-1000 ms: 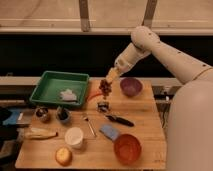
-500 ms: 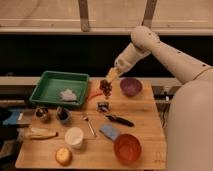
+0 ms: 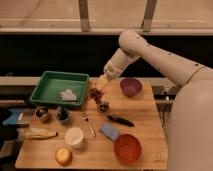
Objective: Place grapes in paper cup
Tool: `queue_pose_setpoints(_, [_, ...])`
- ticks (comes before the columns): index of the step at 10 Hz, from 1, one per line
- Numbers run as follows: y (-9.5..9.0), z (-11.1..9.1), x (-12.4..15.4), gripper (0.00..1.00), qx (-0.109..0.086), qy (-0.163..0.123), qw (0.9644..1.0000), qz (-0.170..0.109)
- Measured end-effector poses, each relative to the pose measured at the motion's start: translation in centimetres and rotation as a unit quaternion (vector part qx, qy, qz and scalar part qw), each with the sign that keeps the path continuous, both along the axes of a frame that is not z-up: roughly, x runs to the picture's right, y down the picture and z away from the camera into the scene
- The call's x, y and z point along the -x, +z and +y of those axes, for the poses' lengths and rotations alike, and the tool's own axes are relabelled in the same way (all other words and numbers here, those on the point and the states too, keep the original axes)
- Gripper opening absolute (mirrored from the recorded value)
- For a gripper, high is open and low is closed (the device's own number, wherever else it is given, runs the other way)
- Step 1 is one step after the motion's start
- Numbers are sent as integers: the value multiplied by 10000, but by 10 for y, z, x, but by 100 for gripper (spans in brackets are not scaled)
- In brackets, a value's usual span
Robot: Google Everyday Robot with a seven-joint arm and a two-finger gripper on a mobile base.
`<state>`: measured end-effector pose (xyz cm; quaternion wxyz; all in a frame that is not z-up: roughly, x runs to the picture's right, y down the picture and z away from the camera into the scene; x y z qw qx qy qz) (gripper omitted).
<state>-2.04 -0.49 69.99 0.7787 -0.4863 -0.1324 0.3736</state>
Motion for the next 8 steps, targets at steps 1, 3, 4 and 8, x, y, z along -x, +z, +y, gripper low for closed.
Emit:
queue_pose_setpoints(1, [-7,9,11,0,59,-60,9998,-163])
queue_pose_setpoints(3, [-17,24,20,0,157,-132,9992,-355])
queue_pose_setpoints(4, [-27,36,26,0,188,-151,9987,-454])
queue_pose_setpoints(8, [-44,51,38,0,241,-297,9970,-670])
